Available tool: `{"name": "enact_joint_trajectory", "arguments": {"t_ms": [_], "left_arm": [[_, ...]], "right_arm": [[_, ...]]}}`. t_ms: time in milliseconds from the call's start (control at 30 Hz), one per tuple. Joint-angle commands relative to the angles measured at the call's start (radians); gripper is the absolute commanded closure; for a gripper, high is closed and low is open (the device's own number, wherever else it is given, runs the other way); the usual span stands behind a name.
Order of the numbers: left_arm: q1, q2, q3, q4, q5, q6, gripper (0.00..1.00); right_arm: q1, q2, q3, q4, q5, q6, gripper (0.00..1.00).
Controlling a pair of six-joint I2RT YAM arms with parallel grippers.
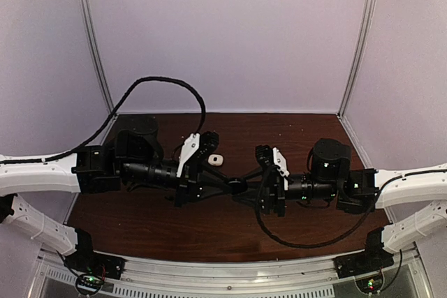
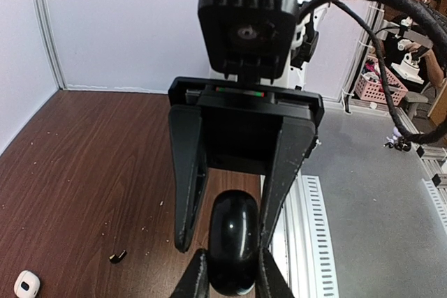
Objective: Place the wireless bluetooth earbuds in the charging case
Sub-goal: Pass from the left arm to the right, then open the earbuds.
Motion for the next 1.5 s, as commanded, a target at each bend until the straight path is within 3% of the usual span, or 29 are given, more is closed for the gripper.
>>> {"name": "enact_joint_trajectory", "arguments": {"t_ms": [0, 267, 433, 533, 1200, 1333, 1467], "left_arm": [[-0.004, 0.000, -0.003, 0.002, -0.004, 0.020, 1.00], [-0.004, -0.008, -0.005, 0.009, -0.016, 0.020, 1.00], [-0.003, -0.011, 0.003, 0.011, -0.064, -0.016, 0.76], [0.001, -0.015, 0.005, 0.018, -0.092, -0.041, 0.69], [0.114, -0.067, -0.022, 0.037, -0.074, -0.150, 0.64], [0.101, -0.096, -0.063, 0.112, 0.058, -0.085, 0.50], [0.051, -0.048, -0.028, 0.076, 0.062, -0.016, 0.47]], "right_arm": [[-0.007, -0.019, 0.007, 0.006, -0.014, 0.001, 0.61], [-0.009, -0.011, 0.007, 0.006, -0.028, 0.001, 0.80], [-0.008, -0.014, 0.006, 0.004, -0.031, -0.016, 0.87], [-0.009, -0.023, -0.001, 0.009, -0.030, -0.028, 0.90], [-0.008, -0.071, -0.034, 0.007, -0.025, -0.065, 0.95], [-0.010, -0.061, -0.028, 0.000, 0.008, -0.040, 0.95], [-0.010, -0.047, -0.020, -0.003, 0.008, -0.033, 0.95]]}}
